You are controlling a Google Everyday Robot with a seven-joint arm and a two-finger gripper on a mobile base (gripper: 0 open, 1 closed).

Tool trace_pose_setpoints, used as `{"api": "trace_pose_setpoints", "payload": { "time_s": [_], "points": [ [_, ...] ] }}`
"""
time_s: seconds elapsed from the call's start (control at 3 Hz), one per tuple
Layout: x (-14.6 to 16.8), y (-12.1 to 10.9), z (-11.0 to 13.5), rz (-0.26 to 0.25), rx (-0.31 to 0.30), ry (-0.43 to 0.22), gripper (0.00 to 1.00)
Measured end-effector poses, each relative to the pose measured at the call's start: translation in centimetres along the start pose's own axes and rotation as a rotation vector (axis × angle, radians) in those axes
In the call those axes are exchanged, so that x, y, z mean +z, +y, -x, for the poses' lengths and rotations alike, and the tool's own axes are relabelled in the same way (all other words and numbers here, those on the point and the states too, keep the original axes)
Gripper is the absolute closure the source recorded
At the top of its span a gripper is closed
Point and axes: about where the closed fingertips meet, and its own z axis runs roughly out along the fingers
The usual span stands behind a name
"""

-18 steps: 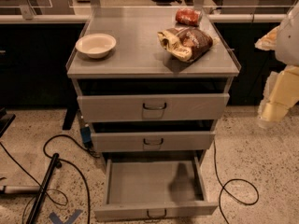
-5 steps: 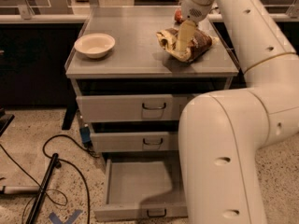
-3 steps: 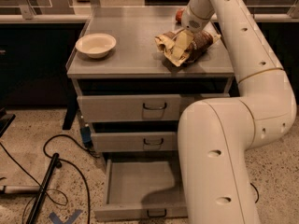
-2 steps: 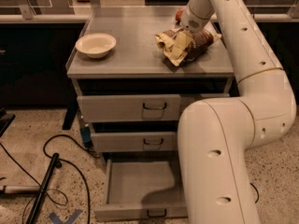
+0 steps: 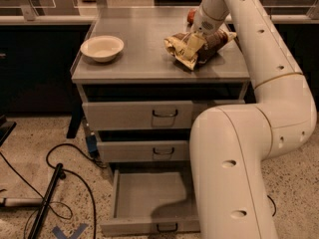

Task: Place brown chip bag into bottom drawer

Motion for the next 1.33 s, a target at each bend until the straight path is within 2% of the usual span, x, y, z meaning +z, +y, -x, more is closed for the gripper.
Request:
{"api": "trace_pose_setpoints", "payload": {
  "time_s": [0.33, 0.67, 1.33],
  "points": [
    [0.00, 0.00, 0.00, 0.000, 0.000, 0.000, 0.88],
    [0.00, 0.00, 0.00, 0.000, 0.000, 0.000, 1.00],
    [-0.53, 0.38, 0.35, 0.007, -0.007, -0.006, 1.00]
  ]
}}
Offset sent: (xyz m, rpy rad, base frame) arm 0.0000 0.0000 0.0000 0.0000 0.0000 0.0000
